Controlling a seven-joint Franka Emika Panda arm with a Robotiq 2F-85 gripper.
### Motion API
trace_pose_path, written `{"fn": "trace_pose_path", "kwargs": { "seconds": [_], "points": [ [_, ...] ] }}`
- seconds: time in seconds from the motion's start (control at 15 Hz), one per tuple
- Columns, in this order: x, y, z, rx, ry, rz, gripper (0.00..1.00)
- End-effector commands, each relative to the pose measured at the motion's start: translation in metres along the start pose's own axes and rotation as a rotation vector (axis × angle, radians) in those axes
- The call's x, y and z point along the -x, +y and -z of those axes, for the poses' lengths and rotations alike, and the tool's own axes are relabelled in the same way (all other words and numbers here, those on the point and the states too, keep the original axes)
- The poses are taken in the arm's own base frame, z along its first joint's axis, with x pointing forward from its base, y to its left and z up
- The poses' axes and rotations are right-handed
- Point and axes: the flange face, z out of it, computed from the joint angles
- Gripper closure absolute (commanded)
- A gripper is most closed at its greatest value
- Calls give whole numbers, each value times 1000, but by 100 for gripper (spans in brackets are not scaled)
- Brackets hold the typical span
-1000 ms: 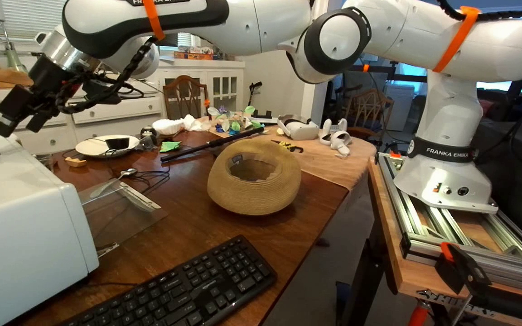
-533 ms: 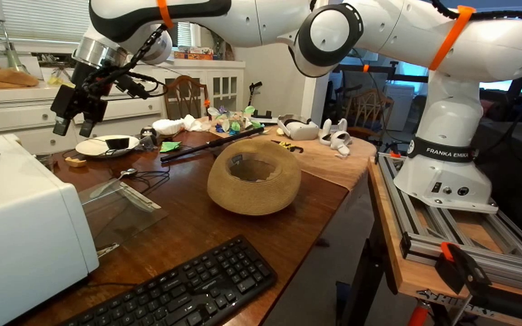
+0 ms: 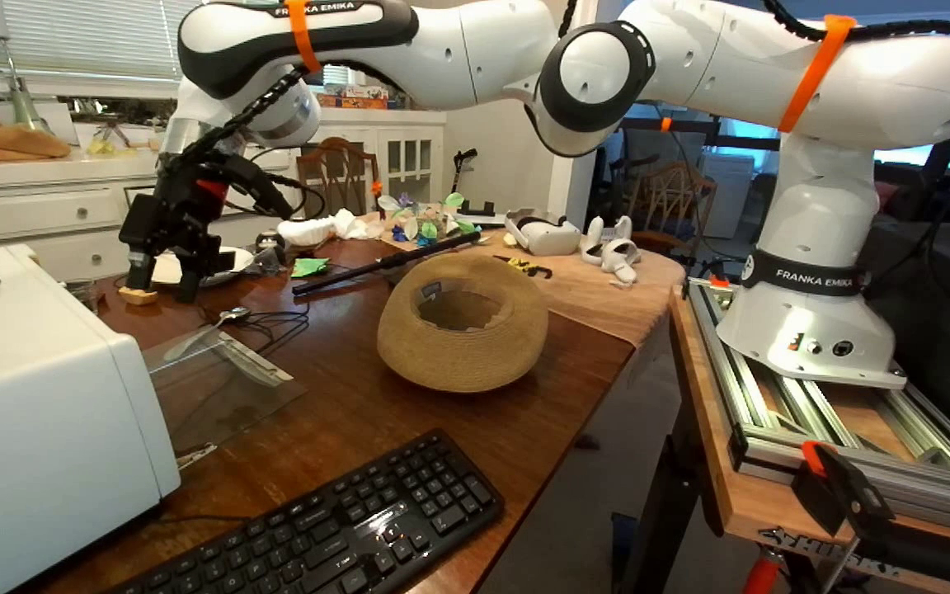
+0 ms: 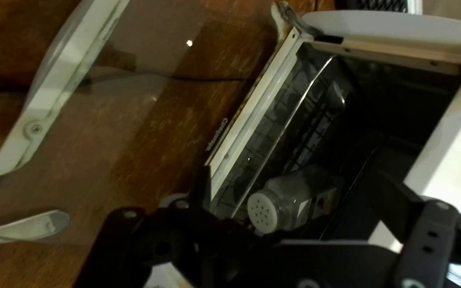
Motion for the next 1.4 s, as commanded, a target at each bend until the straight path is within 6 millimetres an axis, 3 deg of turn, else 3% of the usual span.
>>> {"fn": "trace_pose_path", "kwargs": {
  "seconds": [0.0, 0.4, 0.73, 1.07, 1.33],
  "points": [
    [2, 15, -29, -108, 61, -106, 0],
    [1, 44, -64, -119, 226, -302, 0],
    [1, 53, -64, -88, 258, -473, 0],
    [-1, 51, -58, -85, 259, -424, 0],
    [5, 53, -62, -88, 180, -600, 0]
  ]
}}
